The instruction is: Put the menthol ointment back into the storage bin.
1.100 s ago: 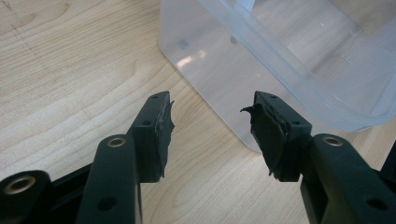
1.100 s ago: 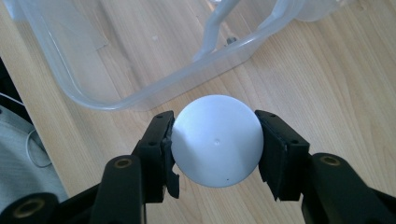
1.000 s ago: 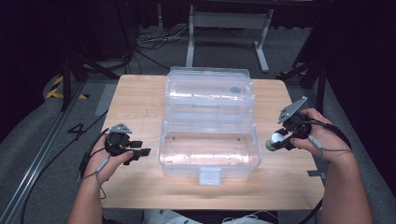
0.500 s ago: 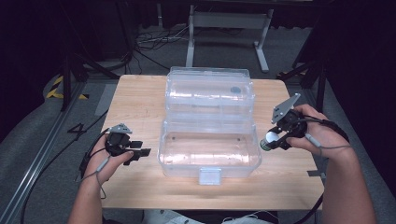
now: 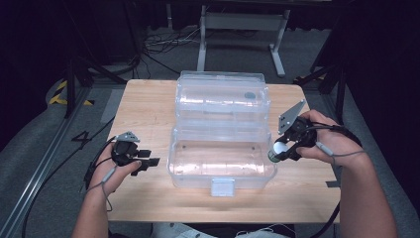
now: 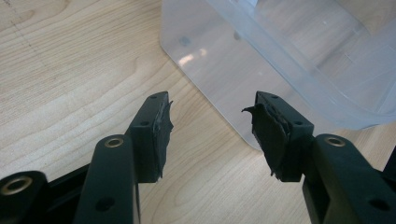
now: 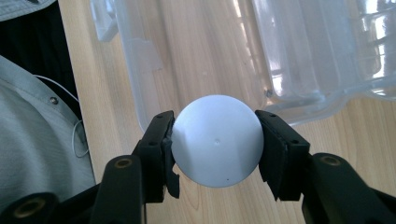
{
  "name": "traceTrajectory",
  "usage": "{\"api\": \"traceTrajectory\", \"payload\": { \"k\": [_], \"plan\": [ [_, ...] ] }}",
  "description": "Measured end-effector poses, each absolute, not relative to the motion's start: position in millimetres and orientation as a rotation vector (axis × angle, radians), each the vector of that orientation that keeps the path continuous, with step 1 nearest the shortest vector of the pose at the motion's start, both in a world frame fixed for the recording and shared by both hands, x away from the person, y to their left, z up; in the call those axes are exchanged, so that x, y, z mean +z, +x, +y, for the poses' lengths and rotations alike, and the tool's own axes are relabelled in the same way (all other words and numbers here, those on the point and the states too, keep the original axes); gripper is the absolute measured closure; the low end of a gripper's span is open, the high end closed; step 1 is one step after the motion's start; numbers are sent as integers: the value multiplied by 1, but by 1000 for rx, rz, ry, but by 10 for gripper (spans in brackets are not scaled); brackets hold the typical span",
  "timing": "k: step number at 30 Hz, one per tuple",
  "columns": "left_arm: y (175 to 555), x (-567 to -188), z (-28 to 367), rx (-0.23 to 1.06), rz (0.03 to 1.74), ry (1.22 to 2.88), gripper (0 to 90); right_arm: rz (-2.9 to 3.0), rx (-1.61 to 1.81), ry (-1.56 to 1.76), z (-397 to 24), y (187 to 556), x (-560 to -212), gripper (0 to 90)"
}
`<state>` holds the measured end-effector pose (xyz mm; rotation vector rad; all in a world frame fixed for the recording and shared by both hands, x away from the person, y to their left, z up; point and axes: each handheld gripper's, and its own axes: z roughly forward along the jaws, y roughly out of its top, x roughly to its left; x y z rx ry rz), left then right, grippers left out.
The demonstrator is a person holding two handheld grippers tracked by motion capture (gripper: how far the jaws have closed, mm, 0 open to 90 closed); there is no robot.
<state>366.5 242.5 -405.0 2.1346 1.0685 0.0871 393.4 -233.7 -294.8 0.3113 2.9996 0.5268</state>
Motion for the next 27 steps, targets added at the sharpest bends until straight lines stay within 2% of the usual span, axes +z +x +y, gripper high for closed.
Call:
{"api": "traceTrajectory", "payload": {
  "k": [27],
  "plan": [
    [365, -405, 244, 100, 1067, 2133, 476, 3089, 401, 220, -206, 399, -329, 503]
  ]
}}
